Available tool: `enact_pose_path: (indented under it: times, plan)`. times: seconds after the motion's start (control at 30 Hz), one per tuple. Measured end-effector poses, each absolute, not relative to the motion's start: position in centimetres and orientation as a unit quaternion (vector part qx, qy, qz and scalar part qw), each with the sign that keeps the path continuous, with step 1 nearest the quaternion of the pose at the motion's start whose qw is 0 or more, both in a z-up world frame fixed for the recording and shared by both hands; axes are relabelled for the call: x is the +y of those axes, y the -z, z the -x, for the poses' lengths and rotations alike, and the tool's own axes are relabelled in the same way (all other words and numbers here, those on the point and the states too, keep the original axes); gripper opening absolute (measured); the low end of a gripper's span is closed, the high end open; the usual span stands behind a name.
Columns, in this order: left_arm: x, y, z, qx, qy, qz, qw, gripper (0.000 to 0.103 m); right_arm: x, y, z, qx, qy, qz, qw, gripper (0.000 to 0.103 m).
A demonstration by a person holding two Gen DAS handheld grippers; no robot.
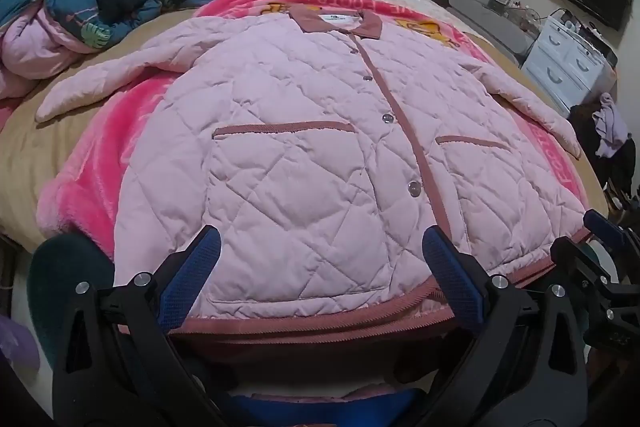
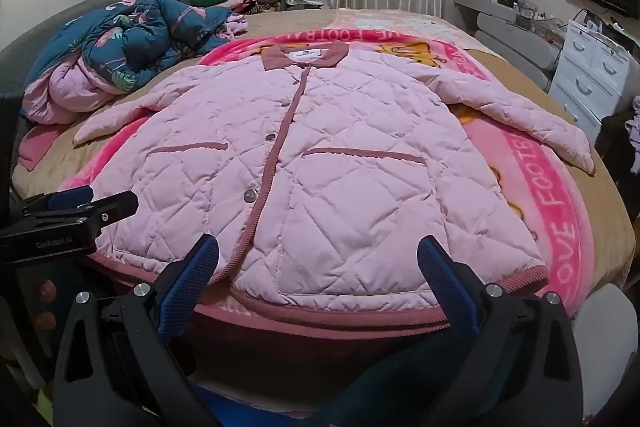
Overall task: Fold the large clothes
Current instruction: 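Move both grippers forward over the pink jacket toward its collar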
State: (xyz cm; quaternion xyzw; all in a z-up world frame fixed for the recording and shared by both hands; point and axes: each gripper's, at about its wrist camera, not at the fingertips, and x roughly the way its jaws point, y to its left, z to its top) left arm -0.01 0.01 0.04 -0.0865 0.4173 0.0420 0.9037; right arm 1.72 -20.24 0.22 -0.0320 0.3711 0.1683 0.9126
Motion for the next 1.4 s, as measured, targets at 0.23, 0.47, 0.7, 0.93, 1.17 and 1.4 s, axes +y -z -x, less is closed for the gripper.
enact_pose_path:
  times: [0.23,0.47,0.7,0.93,1.17,1.4]
  plan:
    - [0.1,-0.56,0.05,0.411,-0.04,0.084,0.907,0.095,-20.26,-0.23,-1.71,0.374,-0.169,0.032,0.911,0.099]
    - [-0.18,-0.6,0.15,0.405,-0.04,0.078,0.91,0.095,-20.35,-0.24,-1.79,0.371,-0.169,0.031,0.912,0.099]
    - [-0.14,-0.67,0.19,0.404,-0.041,0.078,0.911,0.095,-20.08,-0.76,-1.45,0.371,-0.17,0.033,0.912,0.099]
    - [-0.17,-0.56,0.16,0.404,-0.04,0.075,0.911,0.095,-19.9,-0.59,-1.34,0.371,-0.172,0.033,0.912,0.099]
    - [-0.21,-0.61,0.12,0.402,-0.04,0.075,0.912,0.095,-19.8,-0.4,-1.3,0.372,-0.173,0.031,0.912,0.099]
    - [-0.27,-0.66,0.13,0.401,-0.039,0.075,0.912,0.095,-19.72,-0.1,-1.36,0.372,-0.175,0.03,0.911,0.099]
